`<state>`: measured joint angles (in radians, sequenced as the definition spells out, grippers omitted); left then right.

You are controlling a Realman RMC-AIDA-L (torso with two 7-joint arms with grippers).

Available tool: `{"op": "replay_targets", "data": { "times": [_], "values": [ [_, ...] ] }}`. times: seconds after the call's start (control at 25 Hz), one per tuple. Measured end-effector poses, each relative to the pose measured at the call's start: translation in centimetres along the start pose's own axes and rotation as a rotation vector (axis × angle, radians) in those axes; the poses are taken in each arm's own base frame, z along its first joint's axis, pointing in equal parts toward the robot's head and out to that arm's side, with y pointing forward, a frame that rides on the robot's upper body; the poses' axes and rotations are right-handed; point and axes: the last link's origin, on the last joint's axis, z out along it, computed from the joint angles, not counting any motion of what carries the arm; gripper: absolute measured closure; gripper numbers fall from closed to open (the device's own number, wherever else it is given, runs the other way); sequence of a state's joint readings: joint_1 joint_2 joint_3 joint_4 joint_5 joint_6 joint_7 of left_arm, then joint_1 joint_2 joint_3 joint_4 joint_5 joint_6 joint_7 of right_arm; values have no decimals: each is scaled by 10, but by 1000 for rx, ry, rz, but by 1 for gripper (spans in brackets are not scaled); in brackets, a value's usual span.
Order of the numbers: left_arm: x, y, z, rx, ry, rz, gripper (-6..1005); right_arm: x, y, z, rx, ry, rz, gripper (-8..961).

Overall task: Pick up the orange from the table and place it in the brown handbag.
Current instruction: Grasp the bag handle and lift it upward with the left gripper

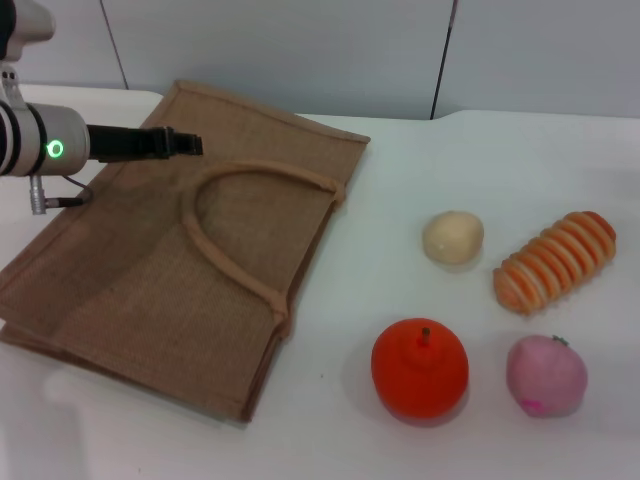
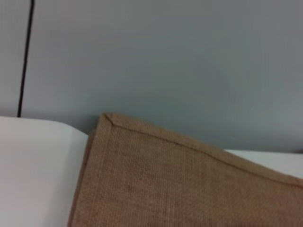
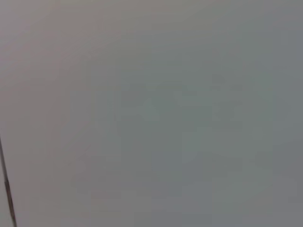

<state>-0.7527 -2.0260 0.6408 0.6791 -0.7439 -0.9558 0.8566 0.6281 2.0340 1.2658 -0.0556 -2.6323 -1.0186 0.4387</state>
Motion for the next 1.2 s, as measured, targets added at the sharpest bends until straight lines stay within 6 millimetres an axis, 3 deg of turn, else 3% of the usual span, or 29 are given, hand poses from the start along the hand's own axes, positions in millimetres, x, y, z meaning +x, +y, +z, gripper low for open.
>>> {"op": "replay_targets", "data": {
  "times": [0.48, 0.88, 1.2],
  "values": [
    [-2, 2, -5, 20, -105, 11, 540, 1, 0, 1, 4, 7, 1, 255],
    [-4, -2, -5, 42, -119, 17, 538, 0, 1, 2, 2, 5, 2, 255],
    [-4, 3, 8, 64, -117, 88, 537, -1, 3, 3, -1, 1, 4, 255]
  ]
}}
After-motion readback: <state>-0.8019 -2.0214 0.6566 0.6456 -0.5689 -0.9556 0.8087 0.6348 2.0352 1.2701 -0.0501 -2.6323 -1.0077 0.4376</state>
